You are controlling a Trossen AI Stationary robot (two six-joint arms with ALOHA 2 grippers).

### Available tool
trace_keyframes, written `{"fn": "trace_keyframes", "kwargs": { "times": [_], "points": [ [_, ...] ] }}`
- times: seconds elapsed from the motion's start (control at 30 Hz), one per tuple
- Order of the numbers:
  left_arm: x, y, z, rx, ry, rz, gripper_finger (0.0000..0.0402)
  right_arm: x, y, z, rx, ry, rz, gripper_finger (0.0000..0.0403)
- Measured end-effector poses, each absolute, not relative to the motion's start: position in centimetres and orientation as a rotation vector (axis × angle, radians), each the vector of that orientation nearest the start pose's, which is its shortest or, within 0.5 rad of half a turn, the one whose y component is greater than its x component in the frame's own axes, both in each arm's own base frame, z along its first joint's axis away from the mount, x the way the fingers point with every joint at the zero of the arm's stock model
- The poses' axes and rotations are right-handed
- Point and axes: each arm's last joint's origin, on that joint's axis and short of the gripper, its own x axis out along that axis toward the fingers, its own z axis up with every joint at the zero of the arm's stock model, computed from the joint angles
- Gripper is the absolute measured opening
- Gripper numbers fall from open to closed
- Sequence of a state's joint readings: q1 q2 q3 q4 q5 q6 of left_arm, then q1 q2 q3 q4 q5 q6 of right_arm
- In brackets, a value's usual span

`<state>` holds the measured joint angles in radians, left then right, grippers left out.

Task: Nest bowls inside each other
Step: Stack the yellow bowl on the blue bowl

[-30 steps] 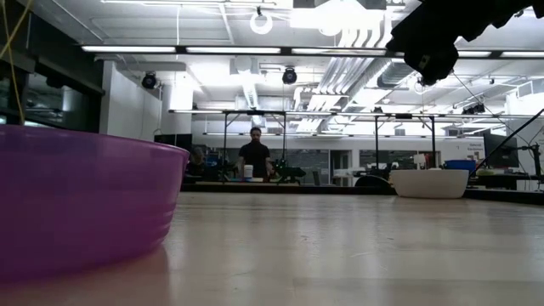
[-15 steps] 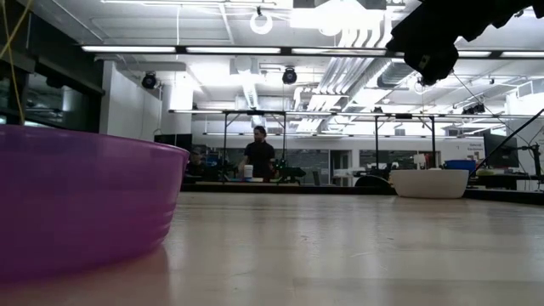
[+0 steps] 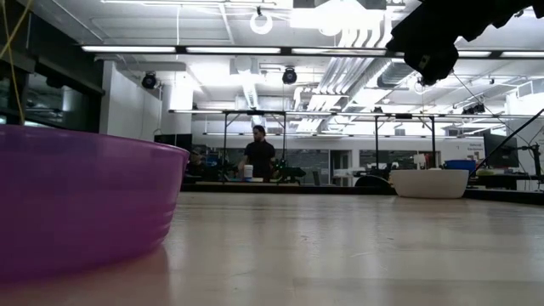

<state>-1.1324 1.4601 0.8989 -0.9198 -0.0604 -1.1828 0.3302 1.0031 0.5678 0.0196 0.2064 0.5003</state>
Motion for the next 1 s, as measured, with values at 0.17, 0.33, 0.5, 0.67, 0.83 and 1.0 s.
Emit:
{"fn": "trace_keyframes", "kwargs": {
  "times": [0.17, 0.33, 0.5, 0.67, 0.83, 1.0],
  "points": [
    [10.2, -21.3, 19.2, -0.080, 1.480, 0.001, 0.0000, 20.4, 6.4, 23.8, 0.383, 0.421, 0.019, 0.0070],
    [10.1, -21.1, 20.8, -0.048, 1.492, 0.029, 0.0000, 20.4, 6.4, 23.8, 0.385, 0.421, 0.019, 0.0070],
    [10.2, -21.2, 22.6, -0.021, 1.472, 0.046, 0.0000, 20.4, 6.4, 23.8, 0.385, 0.421, 0.019, 0.0070],
    [10.6, -21.0, 24.0, -0.023, 1.482, 0.076, 0.0000, 20.4, 6.4, 23.8, 0.384, 0.421, 0.019, 0.0070],
    [11.4, -20.1, 25.1, -0.052, 1.488, 0.089, 0.0000, 20.4, 6.4, 23.8, 0.383, 0.421, 0.019, 0.0070],
    [12.2, -18.2, 26.6, -0.107, 1.463, 0.069, 0.0000, 20.4, 6.4, 23.8, 0.388, 0.428, 0.041, 0.0070]
  ]
}}
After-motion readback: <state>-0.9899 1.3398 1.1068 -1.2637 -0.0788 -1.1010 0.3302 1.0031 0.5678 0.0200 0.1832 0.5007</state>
